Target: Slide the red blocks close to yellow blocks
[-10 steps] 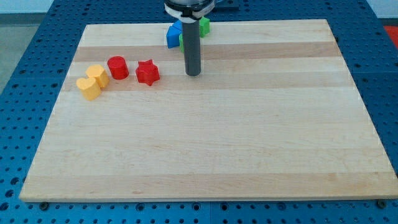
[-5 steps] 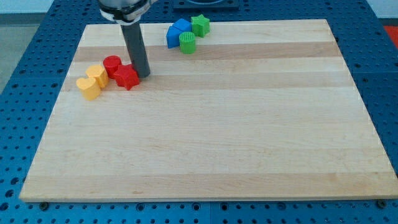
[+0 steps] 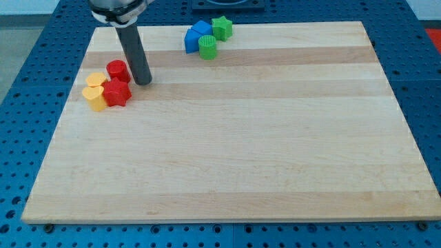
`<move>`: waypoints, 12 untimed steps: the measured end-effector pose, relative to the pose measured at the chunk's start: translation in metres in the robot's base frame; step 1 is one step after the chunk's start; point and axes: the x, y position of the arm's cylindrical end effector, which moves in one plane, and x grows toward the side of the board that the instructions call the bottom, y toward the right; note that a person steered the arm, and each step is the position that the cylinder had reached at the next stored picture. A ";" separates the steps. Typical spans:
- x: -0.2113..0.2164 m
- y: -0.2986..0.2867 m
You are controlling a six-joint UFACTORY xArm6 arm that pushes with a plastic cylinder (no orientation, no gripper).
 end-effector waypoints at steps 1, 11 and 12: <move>-0.016 -0.001; -0.002 -0.068; -0.004 -0.044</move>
